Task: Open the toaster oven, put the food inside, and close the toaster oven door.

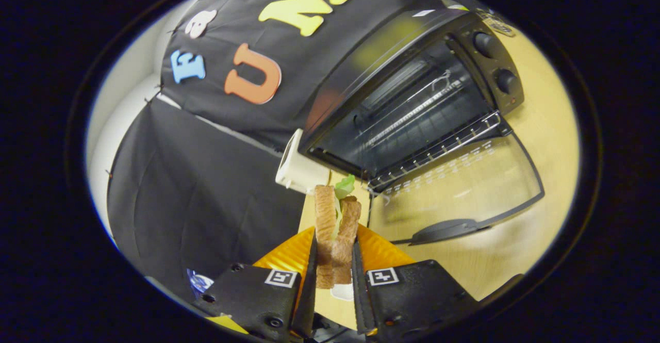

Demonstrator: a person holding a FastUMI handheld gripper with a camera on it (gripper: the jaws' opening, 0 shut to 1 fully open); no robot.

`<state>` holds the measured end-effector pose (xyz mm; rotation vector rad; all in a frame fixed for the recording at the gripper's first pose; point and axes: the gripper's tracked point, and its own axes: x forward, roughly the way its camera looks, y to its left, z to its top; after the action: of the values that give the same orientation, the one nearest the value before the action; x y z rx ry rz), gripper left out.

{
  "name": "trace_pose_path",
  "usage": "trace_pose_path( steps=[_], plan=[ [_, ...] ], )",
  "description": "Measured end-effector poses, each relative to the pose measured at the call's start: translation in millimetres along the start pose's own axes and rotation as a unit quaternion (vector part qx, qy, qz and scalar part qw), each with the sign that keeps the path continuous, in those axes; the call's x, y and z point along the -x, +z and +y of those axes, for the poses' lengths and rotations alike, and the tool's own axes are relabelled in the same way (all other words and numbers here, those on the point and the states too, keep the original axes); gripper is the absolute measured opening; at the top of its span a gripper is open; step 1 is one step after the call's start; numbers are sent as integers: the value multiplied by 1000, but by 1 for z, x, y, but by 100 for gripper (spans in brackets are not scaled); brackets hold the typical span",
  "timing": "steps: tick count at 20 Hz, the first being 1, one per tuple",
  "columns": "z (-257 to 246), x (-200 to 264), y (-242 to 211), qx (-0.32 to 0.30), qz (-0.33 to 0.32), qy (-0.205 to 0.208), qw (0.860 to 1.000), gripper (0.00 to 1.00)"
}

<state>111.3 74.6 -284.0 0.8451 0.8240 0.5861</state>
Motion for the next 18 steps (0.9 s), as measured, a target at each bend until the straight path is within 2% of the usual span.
trace_pose_path(
  steps=[6,9,11,14,18],
  plan=[
    [-39,-44,81,-89,-115,-2,989,36],
    [-37,-67,94,-109,-136,17,984,36],
    [-48,-80,110,-101,-167,7,981,36],
    [-56,-91,116,-97,-179,3,979,36],
    [-82,-81,137,-44,-226,-48,972,36]
  ],
)
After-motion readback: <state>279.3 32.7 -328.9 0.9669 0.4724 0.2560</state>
